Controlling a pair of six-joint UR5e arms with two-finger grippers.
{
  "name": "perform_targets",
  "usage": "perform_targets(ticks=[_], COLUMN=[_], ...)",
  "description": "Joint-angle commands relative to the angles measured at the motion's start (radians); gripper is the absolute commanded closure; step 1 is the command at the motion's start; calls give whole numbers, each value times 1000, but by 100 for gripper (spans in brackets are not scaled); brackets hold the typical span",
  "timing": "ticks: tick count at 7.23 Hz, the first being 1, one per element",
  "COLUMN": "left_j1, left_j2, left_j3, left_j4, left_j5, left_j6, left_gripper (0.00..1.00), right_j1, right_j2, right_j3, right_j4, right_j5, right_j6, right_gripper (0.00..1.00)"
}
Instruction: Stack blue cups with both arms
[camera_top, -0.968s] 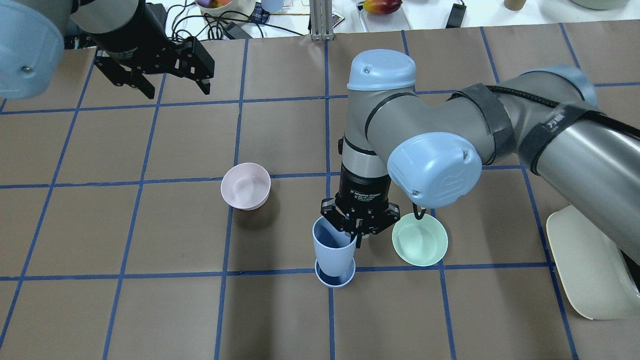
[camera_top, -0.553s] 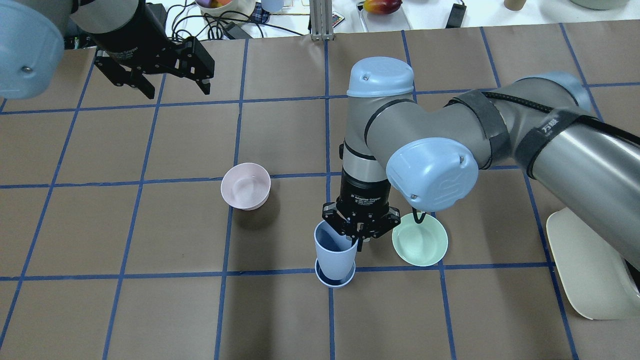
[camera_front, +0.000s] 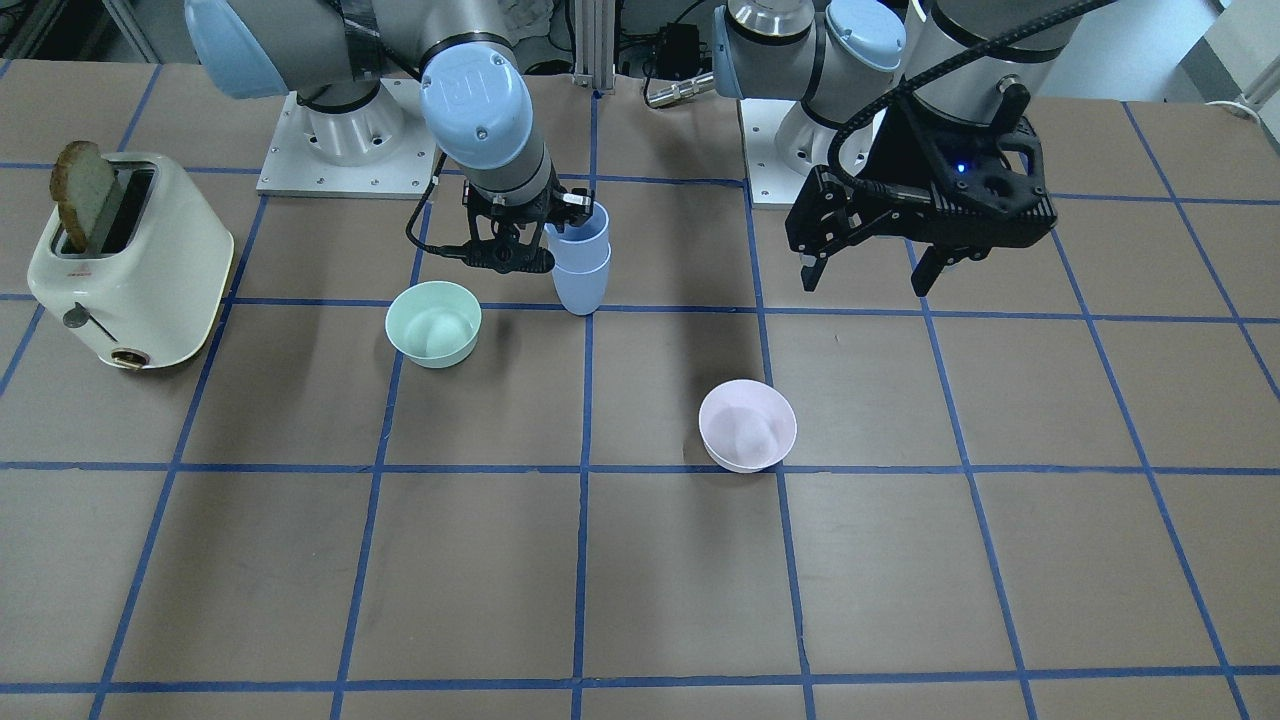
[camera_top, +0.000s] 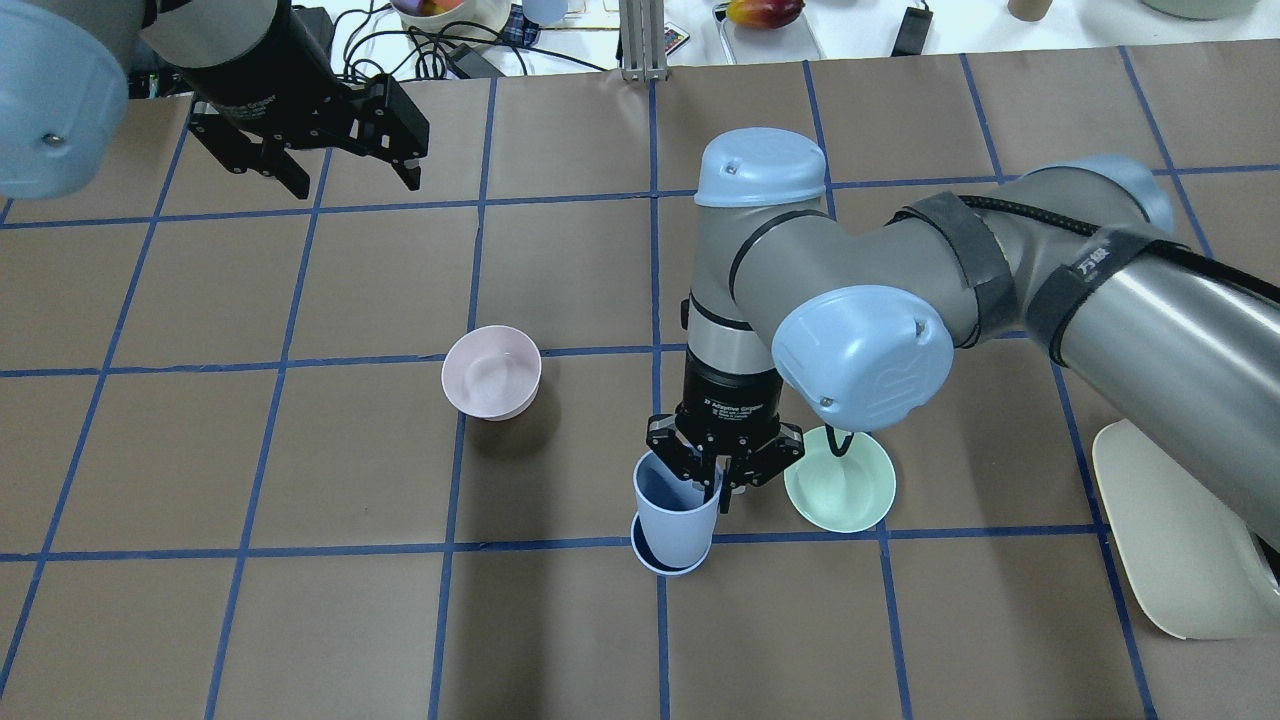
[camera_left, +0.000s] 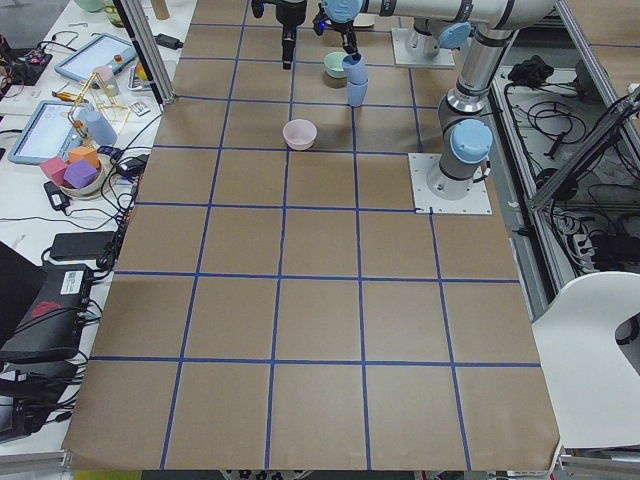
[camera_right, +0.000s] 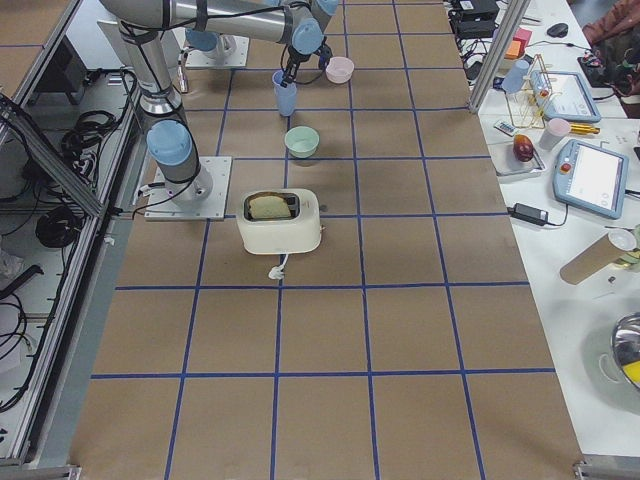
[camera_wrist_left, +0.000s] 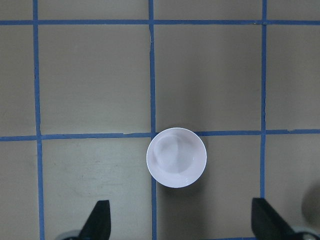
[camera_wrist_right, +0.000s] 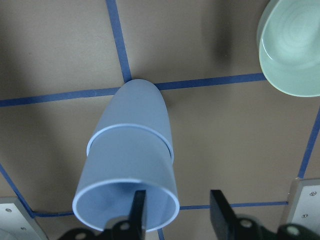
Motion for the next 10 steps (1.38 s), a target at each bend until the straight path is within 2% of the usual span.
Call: perform_targets(ticks=[1, 2, 3, 4, 5, 7, 10], left_j1=[0, 0, 0, 0, 0, 0, 0], left_j2=[3, 3, 5, 5, 5, 5, 5], left_j3=[0, 0, 0, 0, 0, 0, 0], left_j4=[-4, -4, -4, -4, -4, -4, -6], left_j5=[0, 0, 0, 0, 0, 0, 0], left_j6=[0, 0, 0, 0, 0, 0, 0], left_gripper=[0, 0, 0, 0, 0, 0, 0], right_j1=[-3, -26, -49, -105, -165, -288, -307], right_j2=[-5, -2, 4, -2, -2, -2, -31], right_j3=[-11, -55, -132, -204, -264, -325, -323], right_j4=[0, -1, -10, -3, -4, -1, -1], right_j5=[-15, -69, -182, -210, -213, -207, -210], right_j6=[0, -15, -35, -123, -200, -214, -314], right_gripper=[0, 0, 0, 0, 0, 0, 0])
